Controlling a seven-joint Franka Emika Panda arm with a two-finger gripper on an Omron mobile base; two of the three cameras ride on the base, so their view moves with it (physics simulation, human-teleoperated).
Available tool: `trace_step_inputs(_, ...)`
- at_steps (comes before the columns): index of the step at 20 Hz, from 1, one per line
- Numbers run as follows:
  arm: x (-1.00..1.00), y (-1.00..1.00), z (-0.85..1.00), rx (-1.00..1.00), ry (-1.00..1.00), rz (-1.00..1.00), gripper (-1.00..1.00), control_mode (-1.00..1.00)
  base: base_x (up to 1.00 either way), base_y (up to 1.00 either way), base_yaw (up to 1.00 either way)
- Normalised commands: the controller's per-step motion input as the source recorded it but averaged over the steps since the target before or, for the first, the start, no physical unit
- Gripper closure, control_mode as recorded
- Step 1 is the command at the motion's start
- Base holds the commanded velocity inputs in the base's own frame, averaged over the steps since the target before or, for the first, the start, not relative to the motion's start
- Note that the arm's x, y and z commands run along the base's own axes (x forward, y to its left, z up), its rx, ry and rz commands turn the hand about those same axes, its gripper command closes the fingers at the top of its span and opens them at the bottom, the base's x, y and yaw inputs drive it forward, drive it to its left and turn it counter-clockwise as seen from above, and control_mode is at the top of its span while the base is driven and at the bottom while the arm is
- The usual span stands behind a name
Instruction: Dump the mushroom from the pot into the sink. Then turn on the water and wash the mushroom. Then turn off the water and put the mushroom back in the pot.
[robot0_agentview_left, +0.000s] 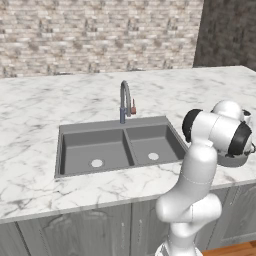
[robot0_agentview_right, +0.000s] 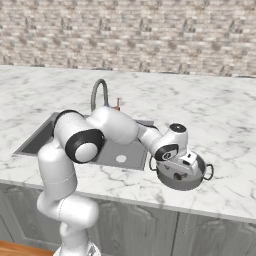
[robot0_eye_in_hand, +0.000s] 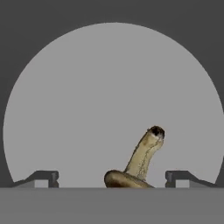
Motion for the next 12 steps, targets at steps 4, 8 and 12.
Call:
trace_step_inputs(4,-0.12,0.00,0.18,0.00,-0.02,0.00,-1.00,-1.00,0.00,0.00,0.00)
trace_step_inputs(8,-0.34,0.00,0.49,0.00,-0.14,0.00,-1.00,-1.00,0.00,0.00,0.00)
trace_step_inputs(12,-0.40,0.03,0.52,0.00,-0.11,0.00,-1.00,-1.00,0.00,0.00,0.00)
